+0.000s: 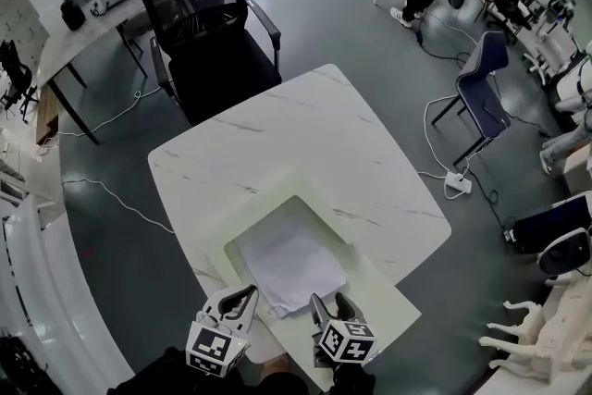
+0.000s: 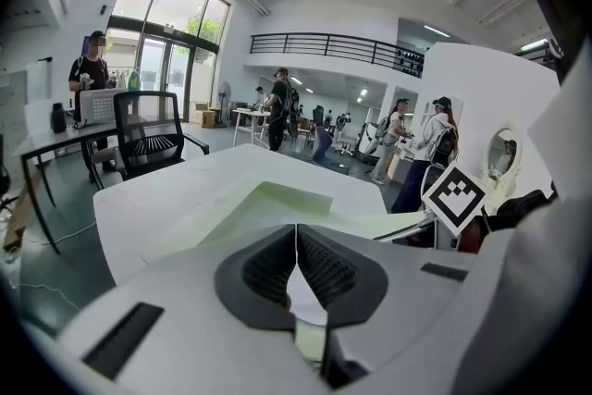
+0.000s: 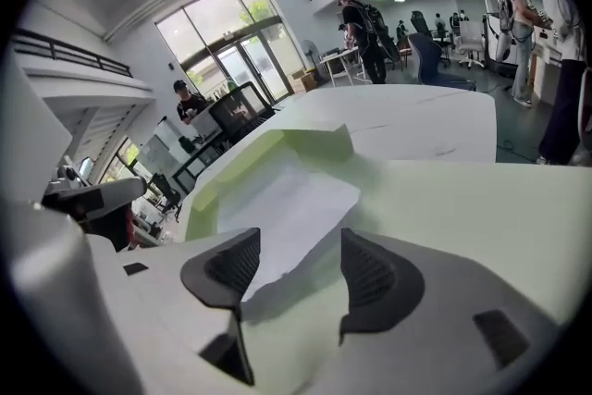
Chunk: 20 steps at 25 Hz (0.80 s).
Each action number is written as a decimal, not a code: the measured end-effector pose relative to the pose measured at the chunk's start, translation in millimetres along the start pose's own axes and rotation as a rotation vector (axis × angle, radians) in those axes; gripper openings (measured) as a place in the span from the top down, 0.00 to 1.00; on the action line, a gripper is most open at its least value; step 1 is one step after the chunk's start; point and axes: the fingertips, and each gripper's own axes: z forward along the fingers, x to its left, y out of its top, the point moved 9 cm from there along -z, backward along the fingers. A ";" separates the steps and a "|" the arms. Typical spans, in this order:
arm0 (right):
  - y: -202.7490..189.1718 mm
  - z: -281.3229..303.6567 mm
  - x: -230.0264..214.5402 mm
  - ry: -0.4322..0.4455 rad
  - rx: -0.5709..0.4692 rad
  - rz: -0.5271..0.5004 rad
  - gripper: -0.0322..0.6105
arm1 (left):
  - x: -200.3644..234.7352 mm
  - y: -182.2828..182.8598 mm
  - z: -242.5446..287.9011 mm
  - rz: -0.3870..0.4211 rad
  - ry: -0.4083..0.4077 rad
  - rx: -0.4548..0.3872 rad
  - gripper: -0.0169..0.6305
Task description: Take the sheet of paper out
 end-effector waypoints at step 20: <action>17.9 26.5 -0.1 0.087 0.026 -0.092 0.92 | 2.7 -2.1 11.9 -0.041 0.074 0.009 0.94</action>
